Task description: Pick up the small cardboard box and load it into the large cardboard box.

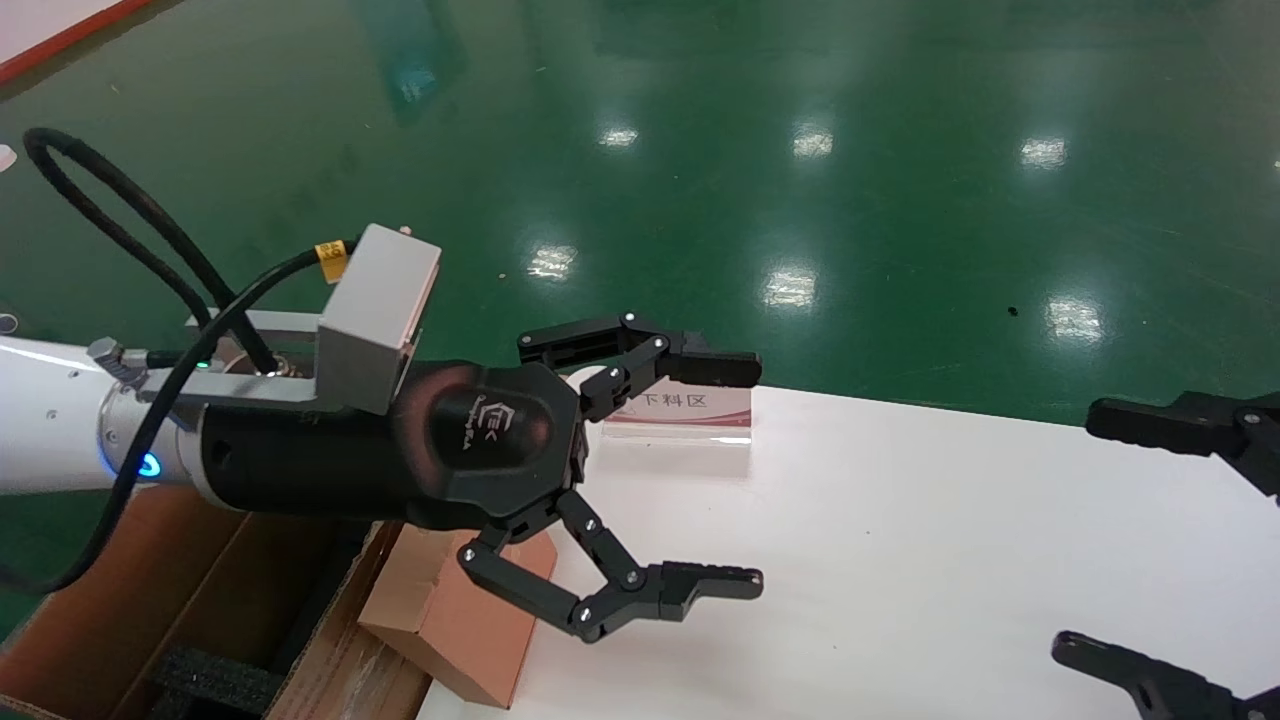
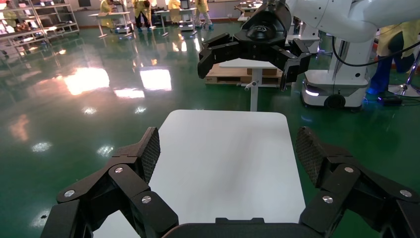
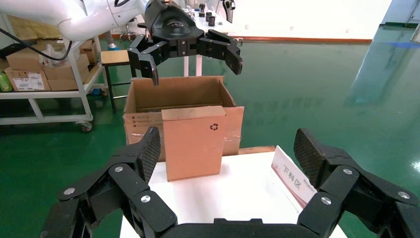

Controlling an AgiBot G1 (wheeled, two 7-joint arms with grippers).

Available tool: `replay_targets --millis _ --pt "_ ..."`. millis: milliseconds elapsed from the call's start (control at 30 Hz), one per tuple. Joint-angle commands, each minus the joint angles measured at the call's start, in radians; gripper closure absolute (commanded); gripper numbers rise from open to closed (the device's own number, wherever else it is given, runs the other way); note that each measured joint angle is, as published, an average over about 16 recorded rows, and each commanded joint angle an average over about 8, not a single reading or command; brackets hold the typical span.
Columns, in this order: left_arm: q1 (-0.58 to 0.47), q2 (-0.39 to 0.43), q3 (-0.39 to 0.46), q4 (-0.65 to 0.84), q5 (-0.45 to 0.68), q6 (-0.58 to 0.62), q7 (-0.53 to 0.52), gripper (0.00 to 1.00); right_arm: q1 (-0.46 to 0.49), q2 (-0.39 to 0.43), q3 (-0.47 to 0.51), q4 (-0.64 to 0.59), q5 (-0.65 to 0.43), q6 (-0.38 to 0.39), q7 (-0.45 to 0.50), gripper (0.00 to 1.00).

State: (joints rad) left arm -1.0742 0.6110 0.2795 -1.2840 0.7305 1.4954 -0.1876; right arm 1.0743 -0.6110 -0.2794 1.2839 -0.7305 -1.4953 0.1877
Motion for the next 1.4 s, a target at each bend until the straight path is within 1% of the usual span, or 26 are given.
replay_targets --millis 33,433,533,633,733,900,1067,1267,1400 --pt "0.0 0.0 0.0 0.0 0.0 0.0 0.0 0.0 0.0 0.0 0.0 0.0 0.0 0.0 0.0 0.0" --pt "-0.004 -0.007 0.005 -0.005 0.014 -0.003 -0.008 0.0 0.0 0.0 0.0 0.0 0.0 0.0 0.0 0.0" --pt "-0.021 -0.026 0.02 -0.022 0.055 -0.009 -0.039 0.0 0.0 0.0 0.0 0.0 0.0 0.0 0.0 0.0" --pt "-0.066 -0.05 0.058 -0.044 0.14 -0.012 -0.111 0.0 0.0 0.0 -0.001 -0.001 0.0 0.0 0.0 0.0" --pt "-0.14 -0.063 0.116 -0.059 0.26 -0.002 -0.221 0.0 0.001 0.0 -0.001 -0.001 0.0 0.0 -0.001 0.0" --pt "-0.295 -0.047 0.233 -0.061 0.466 0.046 -0.443 0.0 0.001 0.0 -0.001 -0.001 0.001 0.0 -0.001 0.0" --pt "-0.442 -0.024 0.372 -0.062 0.625 0.084 -0.653 0.0 0.001 0.0 -0.002 -0.001 0.001 0.0 -0.001 0.0" --pt "-0.622 0.004 0.582 -0.067 0.747 0.095 -0.85 0.0 0.001 0.0 -0.002 -0.001 0.001 0.0 -0.001 0.0" --pt "-0.743 0.021 0.723 -0.071 0.781 0.096 -0.945 0.0 0.001 0.001 -0.002 -0.001 0.001 0.0 -0.001 0.0"
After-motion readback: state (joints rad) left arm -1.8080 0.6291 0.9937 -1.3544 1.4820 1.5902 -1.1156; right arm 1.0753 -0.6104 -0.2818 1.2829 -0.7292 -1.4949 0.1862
